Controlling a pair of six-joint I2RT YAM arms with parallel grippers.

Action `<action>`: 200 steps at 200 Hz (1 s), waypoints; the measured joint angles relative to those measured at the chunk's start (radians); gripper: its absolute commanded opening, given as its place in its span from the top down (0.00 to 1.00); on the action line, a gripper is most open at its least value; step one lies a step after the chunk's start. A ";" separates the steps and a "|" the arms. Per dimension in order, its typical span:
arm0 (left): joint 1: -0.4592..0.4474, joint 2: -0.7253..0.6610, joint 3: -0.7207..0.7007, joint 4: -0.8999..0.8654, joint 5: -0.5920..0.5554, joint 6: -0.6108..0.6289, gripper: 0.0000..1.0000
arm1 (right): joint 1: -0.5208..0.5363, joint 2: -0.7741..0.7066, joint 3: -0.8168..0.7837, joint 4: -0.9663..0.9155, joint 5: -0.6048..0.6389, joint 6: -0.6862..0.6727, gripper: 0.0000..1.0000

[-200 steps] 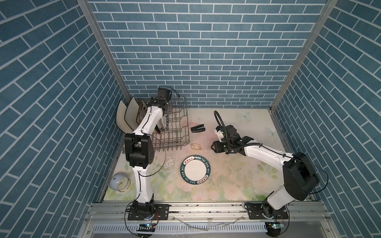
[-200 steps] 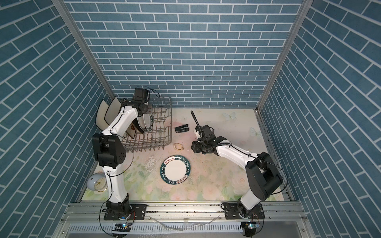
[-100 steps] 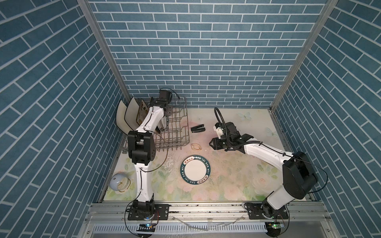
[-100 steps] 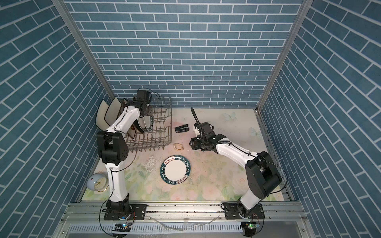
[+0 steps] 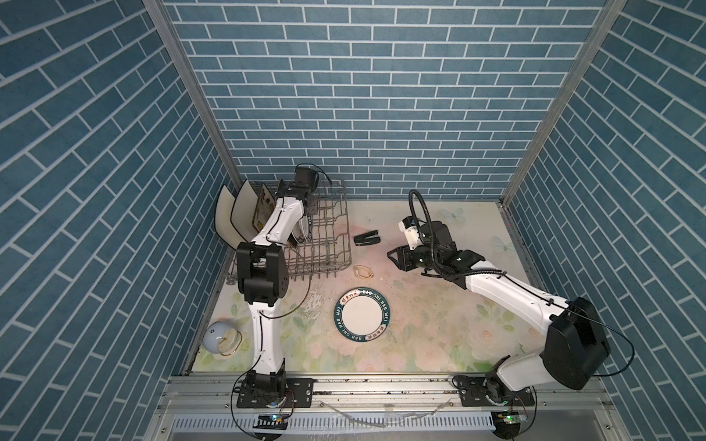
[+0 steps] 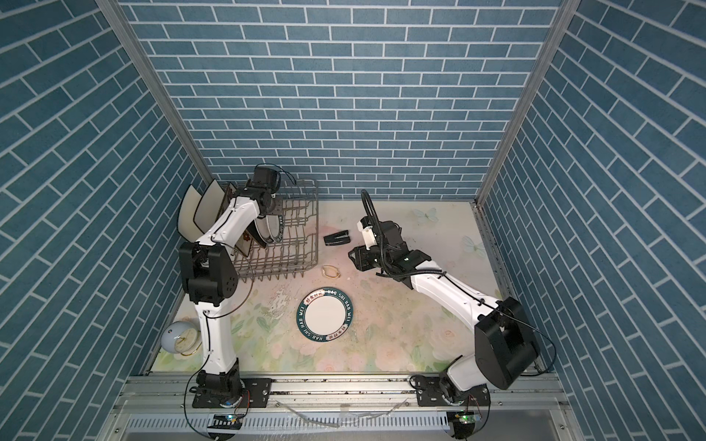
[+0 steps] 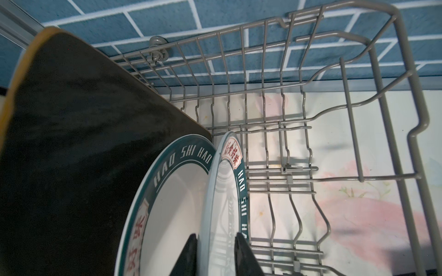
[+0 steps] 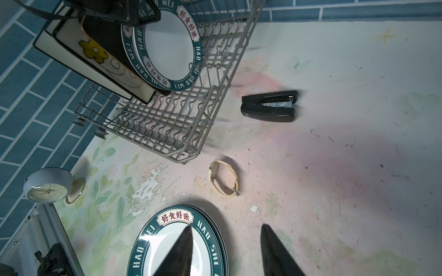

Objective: Unload the plates from the dish rack
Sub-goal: Pick up a plate from the dish rack.

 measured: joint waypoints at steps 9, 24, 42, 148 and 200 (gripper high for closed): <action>0.000 0.000 0.000 -0.004 -0.002 0.000 0.78 | 0.000 -0.019 -0.015 0.011 -0.004 -0.010 0.53; 0.000 0.000 -0.006 -0.006 -0.008 0.000 0.81 | 0.000 -0.051 -0.037 0.023 -0.008 -0.023 0.52; 0.000 0.000 -0.019 -0.008 -0.016 0.000 0.84 | 0.000 -0.086 -0.049 0.023 -0.009 -0.040 0.52; -0.015 -0.023 -0.039 -0.037 -0.048 0.002 0.96 | 0.000 -0.209 -0.116 0.019 0.026 -0.120 0.43; -0.026 -0.207 -0.056 -0.098 0.010 -0.006 0.97 | 0.000 -0.355 -0.175 0.051 0.032 -0.251 0.38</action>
